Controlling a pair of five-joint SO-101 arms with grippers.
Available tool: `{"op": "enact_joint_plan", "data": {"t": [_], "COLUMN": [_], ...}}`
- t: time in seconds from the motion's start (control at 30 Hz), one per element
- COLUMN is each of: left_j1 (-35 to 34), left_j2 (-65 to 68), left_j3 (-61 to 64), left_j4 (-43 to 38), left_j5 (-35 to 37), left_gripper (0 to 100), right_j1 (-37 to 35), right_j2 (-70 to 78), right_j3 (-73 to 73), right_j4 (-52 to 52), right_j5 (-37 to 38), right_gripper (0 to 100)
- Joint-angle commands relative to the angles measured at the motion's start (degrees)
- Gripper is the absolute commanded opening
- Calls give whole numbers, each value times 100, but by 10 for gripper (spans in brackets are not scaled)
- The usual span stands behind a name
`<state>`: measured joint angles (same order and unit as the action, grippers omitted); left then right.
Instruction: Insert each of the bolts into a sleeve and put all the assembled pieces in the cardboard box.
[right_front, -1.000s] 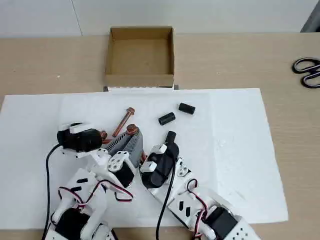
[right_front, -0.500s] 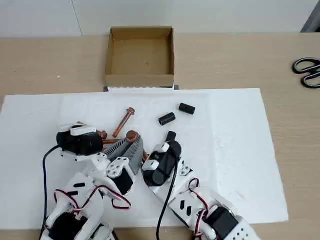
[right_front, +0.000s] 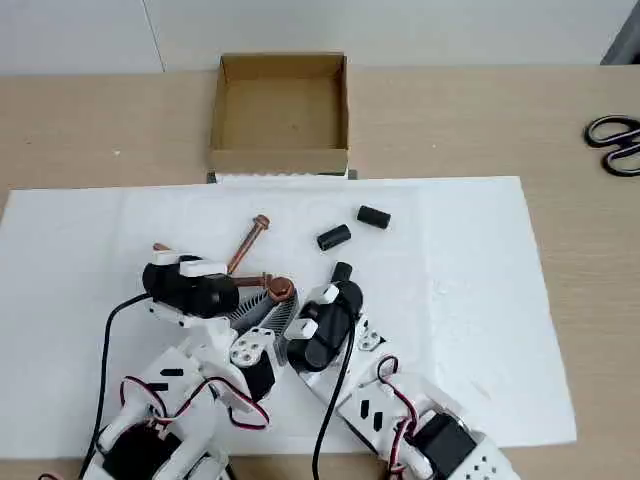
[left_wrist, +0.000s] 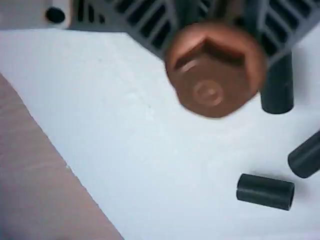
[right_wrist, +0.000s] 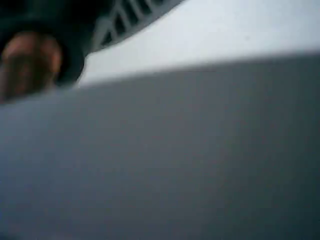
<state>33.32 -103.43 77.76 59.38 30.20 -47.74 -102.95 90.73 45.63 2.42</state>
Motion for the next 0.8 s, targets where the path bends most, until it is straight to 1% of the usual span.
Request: {"op": "enact_joint_plan", "data": {"t": [0.0,0.13,0.77], "left_j1": [211,193,185], "left_j2": [-26,-26,-26], "left_j3": [-4,145,919], "left_j4": [18,97,123], "left_j5": [-220,-413,-422], "left_gripper": [6,6,7], "right_j1": [31,31,31], "right_j2": [-92,-92,-92], "right_j3": [-299,-308,-360], "right_j4": [4,4,-40], "right_j5": [26,35,44], "right_gripper": [3,3,3]}}
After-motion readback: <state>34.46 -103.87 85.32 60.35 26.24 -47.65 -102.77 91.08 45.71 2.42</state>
